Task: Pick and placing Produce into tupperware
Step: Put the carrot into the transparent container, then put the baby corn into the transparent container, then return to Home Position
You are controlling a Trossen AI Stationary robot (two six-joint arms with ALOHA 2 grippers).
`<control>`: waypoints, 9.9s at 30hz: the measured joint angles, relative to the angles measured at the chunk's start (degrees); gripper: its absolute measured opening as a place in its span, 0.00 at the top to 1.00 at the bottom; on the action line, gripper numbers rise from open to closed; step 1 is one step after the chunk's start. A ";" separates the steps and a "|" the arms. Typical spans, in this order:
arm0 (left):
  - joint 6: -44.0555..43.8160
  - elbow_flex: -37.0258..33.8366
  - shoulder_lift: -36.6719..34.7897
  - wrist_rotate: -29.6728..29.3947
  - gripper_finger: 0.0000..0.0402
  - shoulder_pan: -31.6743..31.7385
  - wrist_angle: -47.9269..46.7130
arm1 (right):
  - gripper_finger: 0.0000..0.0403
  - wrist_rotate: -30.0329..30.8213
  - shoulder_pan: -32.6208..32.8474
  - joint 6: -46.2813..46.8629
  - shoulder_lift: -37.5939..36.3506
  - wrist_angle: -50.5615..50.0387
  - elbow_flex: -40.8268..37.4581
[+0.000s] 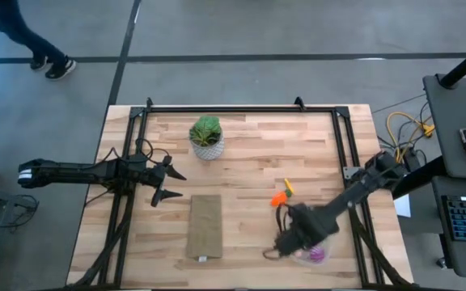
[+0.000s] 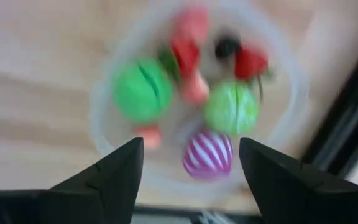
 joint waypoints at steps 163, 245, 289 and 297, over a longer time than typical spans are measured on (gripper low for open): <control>0.00 -0.11 0.00 0.01 0.29 -0.01 -0.02 | 0.65 5.42 -36.86 -51.33 -3.63 28.90 -30.88; 0.00 -0.11 -0.02 0.01 0.29 -0.01 0.01 | 0.60 27.05 -14.21 -65.97 -28.39 13.16 13.61; 0.00 -0.11 -0.02 -0.01 0.29 0.00 0.00 | 0.63 11.42 -25.87 -82.49 -98.74 76.68 -65.82; 0.00 -0.11 -0.02 -0.01 0.29 0.00 0.02 | 0.63 10.56 -25.85 -87.74 -103.25 77.30 -76.61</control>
